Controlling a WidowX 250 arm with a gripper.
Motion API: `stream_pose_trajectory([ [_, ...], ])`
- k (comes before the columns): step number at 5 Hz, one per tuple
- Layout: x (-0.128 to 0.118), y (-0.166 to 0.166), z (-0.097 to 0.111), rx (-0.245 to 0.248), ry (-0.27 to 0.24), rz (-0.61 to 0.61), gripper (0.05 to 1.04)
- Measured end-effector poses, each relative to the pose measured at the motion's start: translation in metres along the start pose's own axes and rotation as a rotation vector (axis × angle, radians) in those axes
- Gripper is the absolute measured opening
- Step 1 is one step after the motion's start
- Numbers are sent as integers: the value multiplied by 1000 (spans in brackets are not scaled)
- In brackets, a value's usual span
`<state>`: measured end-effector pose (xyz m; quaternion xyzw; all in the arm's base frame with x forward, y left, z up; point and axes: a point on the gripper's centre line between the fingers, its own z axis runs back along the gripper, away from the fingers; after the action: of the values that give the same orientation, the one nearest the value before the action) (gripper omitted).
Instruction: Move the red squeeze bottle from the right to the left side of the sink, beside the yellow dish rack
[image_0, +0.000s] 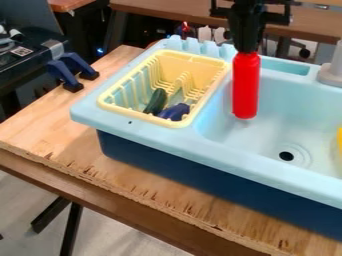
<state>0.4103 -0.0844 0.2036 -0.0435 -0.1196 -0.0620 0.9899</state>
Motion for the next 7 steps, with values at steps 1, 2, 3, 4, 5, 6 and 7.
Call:
stream_pose_trajectory([
  [1,-1,1,-2,-2,8,8,141],
  [2,-5,2,-8,10,47,23,371],
  [3,-1,-1,-3,7,29,18,671],
  [4,-1,-5,-3,2,28,9,961],
  [5,-2,-10,-3,0,29,2,1007],
  [6,-9,-18,19,-6,8,6,1003],
  [7,-40,-35,40,9,129,1,1003],
])
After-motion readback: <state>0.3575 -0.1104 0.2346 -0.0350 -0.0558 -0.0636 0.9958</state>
